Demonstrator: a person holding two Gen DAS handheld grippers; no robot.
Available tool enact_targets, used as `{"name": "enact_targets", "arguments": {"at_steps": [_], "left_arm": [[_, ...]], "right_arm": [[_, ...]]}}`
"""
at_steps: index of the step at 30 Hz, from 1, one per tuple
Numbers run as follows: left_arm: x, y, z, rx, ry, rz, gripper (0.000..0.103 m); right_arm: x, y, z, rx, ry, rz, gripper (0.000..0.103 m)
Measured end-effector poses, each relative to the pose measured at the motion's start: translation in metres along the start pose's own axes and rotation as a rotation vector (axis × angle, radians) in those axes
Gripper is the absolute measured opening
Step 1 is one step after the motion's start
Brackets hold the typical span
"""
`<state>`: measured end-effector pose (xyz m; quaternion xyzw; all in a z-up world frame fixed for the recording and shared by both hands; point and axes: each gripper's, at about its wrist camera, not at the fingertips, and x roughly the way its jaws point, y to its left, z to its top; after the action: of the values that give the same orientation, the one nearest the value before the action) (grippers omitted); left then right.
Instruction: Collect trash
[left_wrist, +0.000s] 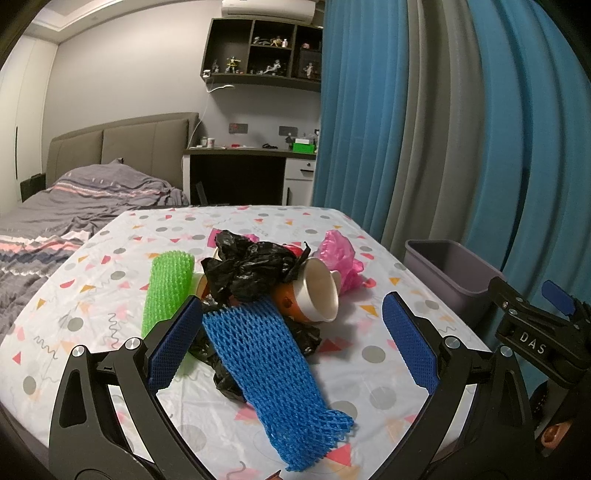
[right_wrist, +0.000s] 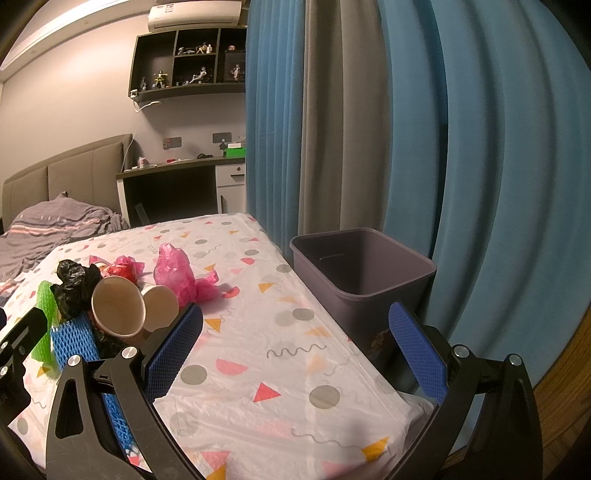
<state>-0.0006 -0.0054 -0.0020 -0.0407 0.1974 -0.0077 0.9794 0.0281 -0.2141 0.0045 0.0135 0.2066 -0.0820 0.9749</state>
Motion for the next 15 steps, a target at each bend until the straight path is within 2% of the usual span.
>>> {"name": "enact_targets", "arguments": {"at_steps": [15], "left_arm": [[-0.0001,-0.0006,-0.0001,-0.001,0.001,0.000,0.096]], "right_arm": [[-0.0046,-0.0037,-0.0010,0.002,-0.002,-0.001,0.098]]}}
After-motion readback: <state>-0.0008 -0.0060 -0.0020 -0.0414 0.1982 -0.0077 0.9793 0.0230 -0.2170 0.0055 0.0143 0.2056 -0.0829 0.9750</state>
